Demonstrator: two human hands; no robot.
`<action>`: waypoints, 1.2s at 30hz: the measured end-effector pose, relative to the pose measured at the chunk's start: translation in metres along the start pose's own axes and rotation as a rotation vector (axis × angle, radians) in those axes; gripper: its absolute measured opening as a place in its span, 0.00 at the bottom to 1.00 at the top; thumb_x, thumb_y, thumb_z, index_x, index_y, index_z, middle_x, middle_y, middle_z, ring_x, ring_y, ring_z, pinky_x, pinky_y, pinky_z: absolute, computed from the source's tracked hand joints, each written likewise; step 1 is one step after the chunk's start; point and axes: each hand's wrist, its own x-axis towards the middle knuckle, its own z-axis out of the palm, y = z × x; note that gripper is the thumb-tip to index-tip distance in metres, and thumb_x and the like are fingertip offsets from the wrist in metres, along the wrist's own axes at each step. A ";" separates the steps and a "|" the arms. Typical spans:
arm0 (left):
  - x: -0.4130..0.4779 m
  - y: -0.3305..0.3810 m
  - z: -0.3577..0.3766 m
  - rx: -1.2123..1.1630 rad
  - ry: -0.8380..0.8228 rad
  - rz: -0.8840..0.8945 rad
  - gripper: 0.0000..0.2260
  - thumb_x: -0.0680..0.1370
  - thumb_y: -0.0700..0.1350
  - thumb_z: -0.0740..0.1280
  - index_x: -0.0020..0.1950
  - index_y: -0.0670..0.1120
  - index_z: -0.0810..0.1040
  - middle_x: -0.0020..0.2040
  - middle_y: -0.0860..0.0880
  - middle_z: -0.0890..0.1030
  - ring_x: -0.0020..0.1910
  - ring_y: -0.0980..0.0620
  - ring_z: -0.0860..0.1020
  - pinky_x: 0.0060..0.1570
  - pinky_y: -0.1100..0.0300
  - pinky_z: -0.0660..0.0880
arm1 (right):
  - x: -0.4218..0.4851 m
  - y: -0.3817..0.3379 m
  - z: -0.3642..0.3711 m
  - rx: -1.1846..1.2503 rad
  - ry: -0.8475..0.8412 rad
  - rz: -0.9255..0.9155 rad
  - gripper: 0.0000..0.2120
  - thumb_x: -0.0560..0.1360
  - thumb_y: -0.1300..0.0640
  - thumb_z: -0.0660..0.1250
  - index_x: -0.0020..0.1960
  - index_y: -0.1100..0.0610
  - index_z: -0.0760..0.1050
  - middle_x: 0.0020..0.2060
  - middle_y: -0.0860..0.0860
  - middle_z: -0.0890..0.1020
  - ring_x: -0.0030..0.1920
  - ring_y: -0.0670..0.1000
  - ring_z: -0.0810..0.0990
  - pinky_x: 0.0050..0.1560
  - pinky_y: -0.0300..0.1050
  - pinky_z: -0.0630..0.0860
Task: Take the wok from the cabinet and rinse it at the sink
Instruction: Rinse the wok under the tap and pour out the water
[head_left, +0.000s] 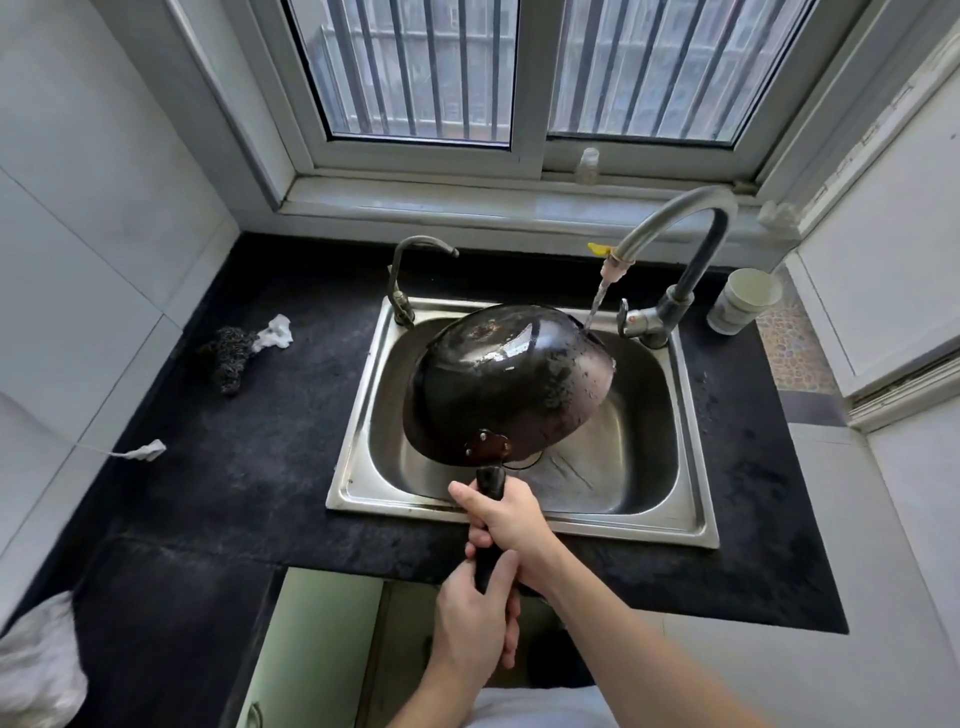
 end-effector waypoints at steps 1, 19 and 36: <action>0.001 -0.001 0.001 -0.017 -0.013 -0.004 0.16 0.80 0.50 0.64 0.40 0.39 0.74 0.25 0.47 0.75 0.17 0.50 0.70 0.16 0.62 0.64 | 0.000 0.000 -0.001 0.000 -0.013 -0.011 0.14 0.78 0.58 0.71 0.39 0.56 0.69 0.25 0.48 0.68 0.22 0.46 0.66 0.28 0.44 0.76; 0.002 -0.005 0.013 -0.184 -0.098 -0.015 0.12 0.81 0.51 0.60 0.48 0.42 0.74 0.25 0.45 0.71 0.17 0.48 0.68 0.20 0.60 0.66 | -0.009 -0.012 -0.014 -0.067 -0.126 -0.083 0.12 0.78 0.57 0.71 0.43 0.58 0.69 0.26 0.50 0.69 0.24 0.48 0.67 0.31 0.46 0.77; 0.022 0.020 0.038 -0.274 -0.176 0.027 0.13 0.80 0.52 0.60 0.51 0.42 0.72 0.26 0.46 0.71 0.16 0.50 0.67 0.17 0.62 0.66 | 0.005 -0.042 -0.039 -0.161 -0.076 -0.160 0.11 0.78 0.59 0.70 0.44 0.59 0.68 0.25 0.52 0.67 0.23 0.49 0.66 0.29 0.44 0.74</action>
